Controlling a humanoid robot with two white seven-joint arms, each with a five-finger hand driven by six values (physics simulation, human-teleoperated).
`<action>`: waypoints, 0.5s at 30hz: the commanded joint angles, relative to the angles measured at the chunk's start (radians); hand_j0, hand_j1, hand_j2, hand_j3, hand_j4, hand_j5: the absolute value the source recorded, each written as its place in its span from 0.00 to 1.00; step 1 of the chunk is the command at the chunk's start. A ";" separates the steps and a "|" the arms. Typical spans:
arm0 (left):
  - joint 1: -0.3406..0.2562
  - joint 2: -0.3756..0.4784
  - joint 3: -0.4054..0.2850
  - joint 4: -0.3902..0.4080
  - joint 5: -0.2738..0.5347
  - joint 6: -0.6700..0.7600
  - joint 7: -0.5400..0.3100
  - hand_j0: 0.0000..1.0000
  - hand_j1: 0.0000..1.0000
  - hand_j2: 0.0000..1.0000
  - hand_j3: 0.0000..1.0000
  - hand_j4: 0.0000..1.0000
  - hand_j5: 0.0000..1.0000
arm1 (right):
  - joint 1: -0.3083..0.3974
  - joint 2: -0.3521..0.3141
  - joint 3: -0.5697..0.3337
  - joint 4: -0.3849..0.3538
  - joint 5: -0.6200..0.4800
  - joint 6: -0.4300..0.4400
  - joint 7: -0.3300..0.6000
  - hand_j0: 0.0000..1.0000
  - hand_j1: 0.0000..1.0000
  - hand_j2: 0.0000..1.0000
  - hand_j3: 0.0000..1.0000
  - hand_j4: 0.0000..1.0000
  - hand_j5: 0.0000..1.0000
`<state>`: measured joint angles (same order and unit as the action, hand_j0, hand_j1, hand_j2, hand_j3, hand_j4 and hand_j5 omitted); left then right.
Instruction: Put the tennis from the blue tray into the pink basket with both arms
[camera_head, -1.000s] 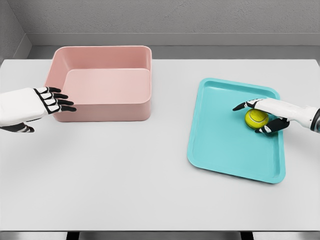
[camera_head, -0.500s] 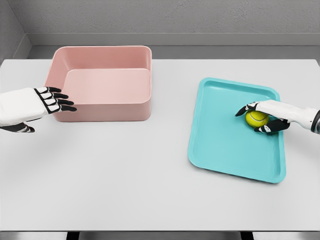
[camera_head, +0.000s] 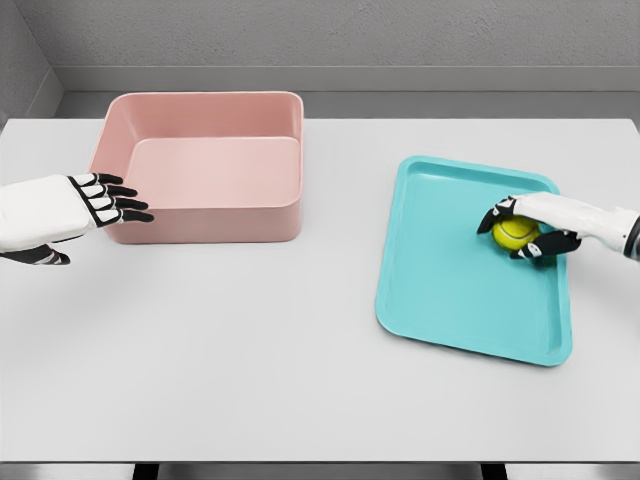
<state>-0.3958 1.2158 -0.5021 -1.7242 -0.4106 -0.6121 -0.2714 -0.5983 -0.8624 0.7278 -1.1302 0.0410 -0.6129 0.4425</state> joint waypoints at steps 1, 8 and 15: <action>0.000 0.001 0.000 0.000 0.006 0.001 0.000 1.00 1.00 1.00 1.00 1.00 1.00 | 0.000 -0.001 -0.002 -0.005 -0.010 0.002 -0.001 0.55 0.55 0.55 0.55 0.55 0.55; 0.000 0.001 0.000 -0.002 0.010 0.001 0.000 1.00 1.00 1.00 1.00 1.00 1.00 | -0.008 -0.003 -0.004 -0.036 -0.012 0.002 0.002 0.53 0.53 0.53 0.53 0.53 0.53; 0.000 -0.004 -0.001 -0.003 0.010 0.001 0.000 1.00 1.00 1.00 1.00 1.00 1.00 | -0.008 -0.010 -0.019 -0.100 -0.012 0.002 0.021 0.50 0.50 0.50 0.50 0.50 0.50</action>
<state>-0.3942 1.2113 -0.5031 -1.7270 -0.4061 -0.6122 -0.2716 -0.6059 -0.8691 0.7119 -1.2059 0.0367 -0.6132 0.4616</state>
